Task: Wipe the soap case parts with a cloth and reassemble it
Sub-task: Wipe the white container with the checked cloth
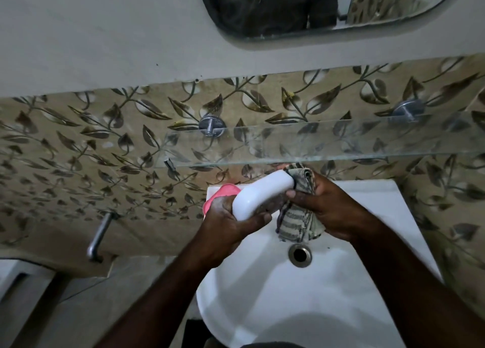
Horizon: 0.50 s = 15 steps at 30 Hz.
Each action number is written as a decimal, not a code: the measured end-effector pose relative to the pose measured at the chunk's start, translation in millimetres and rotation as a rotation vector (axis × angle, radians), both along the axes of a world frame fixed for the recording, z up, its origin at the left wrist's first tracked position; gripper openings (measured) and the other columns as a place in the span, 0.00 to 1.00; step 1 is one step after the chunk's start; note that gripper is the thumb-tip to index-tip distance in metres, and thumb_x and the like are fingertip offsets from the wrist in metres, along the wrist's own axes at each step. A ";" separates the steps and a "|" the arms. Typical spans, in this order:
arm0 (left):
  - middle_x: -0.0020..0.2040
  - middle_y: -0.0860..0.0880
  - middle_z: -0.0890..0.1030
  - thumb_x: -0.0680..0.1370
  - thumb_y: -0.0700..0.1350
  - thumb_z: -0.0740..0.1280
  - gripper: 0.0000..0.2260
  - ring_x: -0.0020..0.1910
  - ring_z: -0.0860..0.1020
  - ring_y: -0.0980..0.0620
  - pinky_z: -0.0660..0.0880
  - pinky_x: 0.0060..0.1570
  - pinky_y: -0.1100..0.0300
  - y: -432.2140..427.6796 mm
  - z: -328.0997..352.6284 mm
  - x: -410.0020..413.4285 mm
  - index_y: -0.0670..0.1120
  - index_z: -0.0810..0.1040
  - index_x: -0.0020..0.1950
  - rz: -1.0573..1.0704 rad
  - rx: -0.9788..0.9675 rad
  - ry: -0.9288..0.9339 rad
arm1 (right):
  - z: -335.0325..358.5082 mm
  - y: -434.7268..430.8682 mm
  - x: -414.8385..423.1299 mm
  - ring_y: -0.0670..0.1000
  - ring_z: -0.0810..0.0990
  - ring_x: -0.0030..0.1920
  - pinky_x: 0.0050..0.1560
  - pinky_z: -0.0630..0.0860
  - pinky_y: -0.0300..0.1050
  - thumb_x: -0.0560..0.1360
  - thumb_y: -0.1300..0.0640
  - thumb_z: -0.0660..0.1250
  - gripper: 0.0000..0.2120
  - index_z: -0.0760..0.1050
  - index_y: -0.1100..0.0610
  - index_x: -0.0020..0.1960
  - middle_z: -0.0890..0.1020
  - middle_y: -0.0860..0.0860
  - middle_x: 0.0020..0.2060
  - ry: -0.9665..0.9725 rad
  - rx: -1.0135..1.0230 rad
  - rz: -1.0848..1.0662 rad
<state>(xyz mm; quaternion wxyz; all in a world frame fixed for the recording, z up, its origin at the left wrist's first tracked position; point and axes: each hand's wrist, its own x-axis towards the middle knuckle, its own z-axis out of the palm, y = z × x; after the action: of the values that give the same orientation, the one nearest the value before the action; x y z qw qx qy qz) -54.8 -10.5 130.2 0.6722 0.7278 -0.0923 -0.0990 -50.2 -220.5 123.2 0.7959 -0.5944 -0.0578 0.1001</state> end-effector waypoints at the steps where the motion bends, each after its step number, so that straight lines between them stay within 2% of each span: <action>1: 0.44 0.38 0.81 0.60 0.48 0.79 0.24 0.40 0.79 0.46 0.76 0.42 0.52 2.7 2.4 2.2 0.34 0.80 0.48 -0.041 0.035 0.030 | -0.6 -1.7 0.0 0.50 0.80 0.54 0.54 0.78 0.44 0.71 0.65 0.68 0.21 0.73 0.56 0.62 0.82 0.52 0.53 -0.024 -0.085 0.016; 4: 0.32 0.47 0.77 0.61 0.49 0.80 0.10 0.33 0.73 0.50 0.68 0.35 0.57 9.8 14.5 7.6 0.46 0.83 0.33 -0.227 0.240 0.129 | 2.4 -6.2 -2.1 0.44 0.78 0.57 0.56 0.73 0.40 0.74 0.66 0.70 0.20 0.74 0.52 0.63 0.81 0.46 0.55 -0.153 -0.450 0.112; 6: 0.33 0.50 0.80 0.65 0.45 0.80 0.05 0.32 0.75 0.54 0.71 0.34 0.60 5.5 16.0 7.8 0.51 0.84 0.35 -0.265 0.396 0.105 | 7.5 -0.7 -4.3 0.41 0.76 0.58 0.59 0.71 0.38 0.75 0.68 0.68 0.20 0.73 0.51 0.62 0.78 0.45 0.57 -0.304 -0.667 0.137; 8: 0.38 0.46 0.83 0.67 0.41 0.78 0.07 0.34 0.78 0.52 0.75 0.36 0.57 -3.1 10.7 8.4 0.47 0.84 0.42 -0.231 0.519 0.021 | 13.5 12.6 -7.5 0.46 0.74 0.62 0.63 0.70 0.42 0.71 0.69 0.61 0.24 0.72 0.54 0.65 0.76 0.49 0.60 -0.463 -0.838 0.170; 9: 0.40 0.45 0.83 0.67 0.39 0.77 0.08 0.36 0.79 0.51 0.76 0.38 0.54 -6.5 7.1 8.1 0.46 0.82 0.43 -0.206 0.493 -0.022 | 14.4 20.0 -9.5 0.50 0.74 0.63 0.65 0.69 0.44 0.68 0.68 0.58 0.27 0.72 0.55 0.66 0.75 0.51 0.62 -0.508 -0.897 0.181; 11: 0.37 0.51 0.82 0.68 0.32 0.72 0.12 0.36 0.77 0.55 0.76 0.39 0.54 -9.7 3.1 8.2 0.49 0.80 0.40 -0.166 0.351 -0.107 | 14.5 36.2 -15.6 0.56 0.71 0.66 0.69 0.66 0.47 0.65 0.69 0.55 0.32 0.71 0.55 0.68 0.74 0.54 0.66 -0.524 -1.009 0.125; 13: 0.35 0.55 0.81 0.69 0.28 0.69 0.15 0.35 0.76 0.63 0.74 0.36 0.63 -11.0 0.2 6.7 0.49 0.78 0.39 -0.153 0.250 -0.187 | 14.3 53.5 -25.3 0.58 0.68 0.69 0.72 0.62 0.48 0.65 0.68 0.51 0.34 0.70 0.55 0.69 0.72 0.56 0.69 -0.580 -1.107 -0.034; 15: 0.35 0.53 0.79 0.70 0.24 0.66 0.13 0.37 0.77 0.65 0.73 0.35 0.69 -13.1 -2.1 4.2 0.42 0.78 0.42 -0.151 0.184 -0.246 | 11.3 68.1 -33.3 0.58 0.67 0.68 0.72 0.60 0.47 0.64 0.65 0.48 0.35 0.71 0.56 0.69 0.73 0.55 0.68 -0.646 -1.186 -0.169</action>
<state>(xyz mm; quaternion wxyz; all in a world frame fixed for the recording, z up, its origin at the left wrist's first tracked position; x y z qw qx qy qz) -50.6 -23.6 128.1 0.5770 0.7839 -0.2189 -0.0675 -83.5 -152.4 134.5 0.2833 -0.9327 -0.1811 -0.1302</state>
